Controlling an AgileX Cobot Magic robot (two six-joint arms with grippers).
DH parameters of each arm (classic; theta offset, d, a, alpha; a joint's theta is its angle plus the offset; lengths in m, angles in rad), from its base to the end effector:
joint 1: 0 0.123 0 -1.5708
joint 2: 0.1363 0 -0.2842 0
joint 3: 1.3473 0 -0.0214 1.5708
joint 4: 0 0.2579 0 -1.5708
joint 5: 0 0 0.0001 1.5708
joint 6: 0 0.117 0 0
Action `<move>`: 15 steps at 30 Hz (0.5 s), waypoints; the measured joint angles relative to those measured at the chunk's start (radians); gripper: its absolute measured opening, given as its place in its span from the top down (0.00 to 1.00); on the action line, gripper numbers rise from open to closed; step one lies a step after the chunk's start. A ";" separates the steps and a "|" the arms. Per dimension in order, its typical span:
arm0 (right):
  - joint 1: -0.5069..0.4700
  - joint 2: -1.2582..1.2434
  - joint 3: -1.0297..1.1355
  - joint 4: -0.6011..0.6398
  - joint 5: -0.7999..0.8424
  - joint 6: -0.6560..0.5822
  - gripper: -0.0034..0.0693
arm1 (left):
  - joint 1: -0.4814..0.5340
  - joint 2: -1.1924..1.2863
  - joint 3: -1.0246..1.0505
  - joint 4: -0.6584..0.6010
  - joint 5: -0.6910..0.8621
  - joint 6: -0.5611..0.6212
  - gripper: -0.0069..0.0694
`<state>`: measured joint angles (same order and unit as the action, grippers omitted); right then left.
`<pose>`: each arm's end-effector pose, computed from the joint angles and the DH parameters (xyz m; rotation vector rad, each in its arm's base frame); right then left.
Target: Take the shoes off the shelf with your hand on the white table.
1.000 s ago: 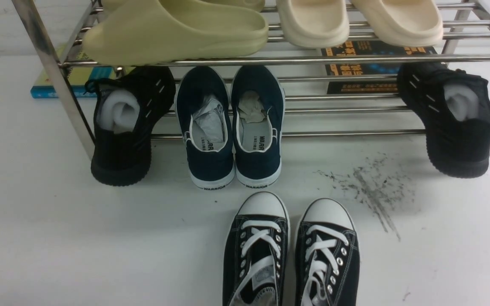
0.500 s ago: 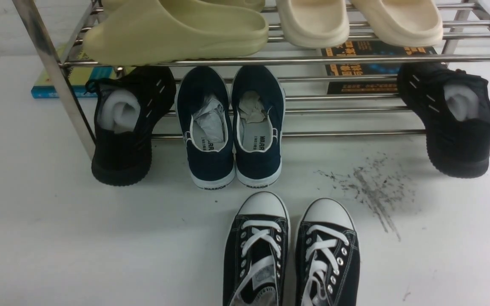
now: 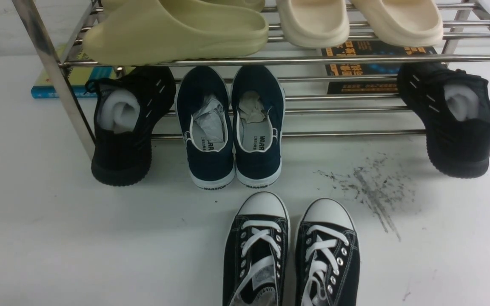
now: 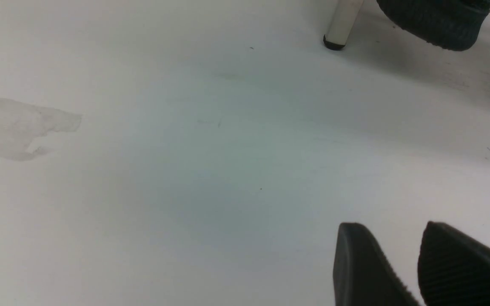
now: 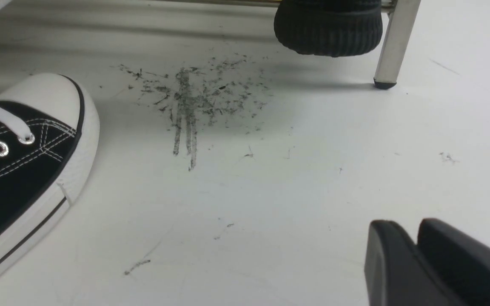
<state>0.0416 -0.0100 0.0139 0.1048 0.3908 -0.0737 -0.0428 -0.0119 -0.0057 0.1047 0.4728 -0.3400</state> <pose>0.0845 0.0082 0.1663 -0.0446 1.8764 0.0820 0.0815 0.0021 0.1646 -0.2289 1.9254 -0.1467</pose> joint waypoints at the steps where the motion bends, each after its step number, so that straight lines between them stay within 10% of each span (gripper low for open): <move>1: 0.000 0.000 0.000 0.000 0.000 0.000 0.79 | 0.000 0.000 0.000 0.000 0.000 0.000 0.60; 15: 0.000 0.000 0.000 0.000 0.000 0.000 0.77 | 0.000 0.000 0.000 0.000 0.000 0.000 0.60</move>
<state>0.0416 -0.0100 0.0139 0.1048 0.3908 -0.0737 -0.0428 -0.0119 -0.0057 0.1047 0.4728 -0.3400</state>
